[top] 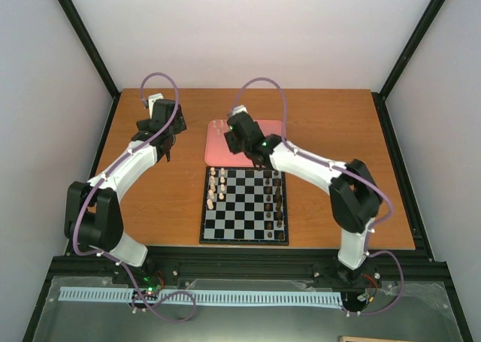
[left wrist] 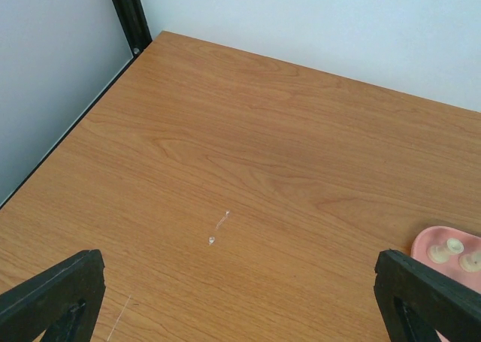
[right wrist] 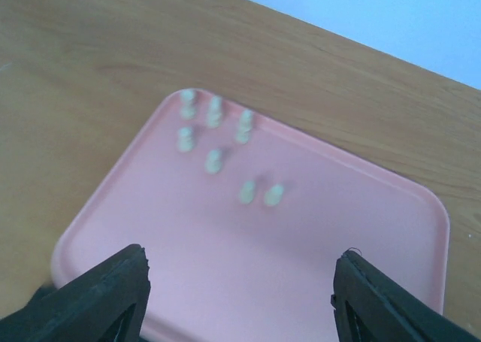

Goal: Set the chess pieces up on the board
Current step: Pick up the chess piece from the storage box.

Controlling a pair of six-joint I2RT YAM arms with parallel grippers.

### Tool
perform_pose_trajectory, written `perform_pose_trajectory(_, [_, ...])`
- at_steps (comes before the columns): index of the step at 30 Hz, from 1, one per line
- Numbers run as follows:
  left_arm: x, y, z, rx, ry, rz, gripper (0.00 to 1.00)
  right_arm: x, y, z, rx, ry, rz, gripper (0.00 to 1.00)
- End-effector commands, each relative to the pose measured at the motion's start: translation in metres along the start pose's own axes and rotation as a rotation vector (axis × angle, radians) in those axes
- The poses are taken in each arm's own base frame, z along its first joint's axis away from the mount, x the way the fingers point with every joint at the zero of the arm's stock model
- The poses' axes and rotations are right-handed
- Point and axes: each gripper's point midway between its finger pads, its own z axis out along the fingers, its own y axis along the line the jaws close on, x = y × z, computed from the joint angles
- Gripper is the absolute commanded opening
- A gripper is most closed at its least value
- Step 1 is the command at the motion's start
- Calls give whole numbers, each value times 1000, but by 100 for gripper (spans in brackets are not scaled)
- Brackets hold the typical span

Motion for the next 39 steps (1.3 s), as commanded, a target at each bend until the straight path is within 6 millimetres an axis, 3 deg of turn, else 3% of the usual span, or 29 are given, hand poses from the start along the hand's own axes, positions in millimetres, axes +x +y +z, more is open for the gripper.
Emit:
perform_pose_trajectory(1, [-18, -5, -13, 36, -39, -18, 100, 10, -33, 54, 62, 95, -5, 65])
perform_pose_trajectory(5, [-18, -3, -11, 19, -42, -10, 100, 8, -56, 100, 85, 139, 26, 58])
perform_pose_trajectory(8, [-18, -2, -10, 11, -42, -7, 100, 10, -60, 125, 67, 159, 33, 56])
perform_pose_trajectory(10, [-17, -3, -8, 9, -39, -4, 100, 6, -61, 139, 56, 159, 40, 55])
perform_pose_trajectory(17, [-13, -7, -1, 5, -24, 7, 100, 20, -60, 173, 23, 206, 56, 54])
perform_pose_trajectory(25, [-12, -8, 2, 1, -21, 12, 100, 44, -67, 179, 35, 267, 73, 45])
perform_pose_trajectory(39, [-13, -8, -1, 3, -25, 6, 100, 62, -62, 176, 7, 301, 75, 41])
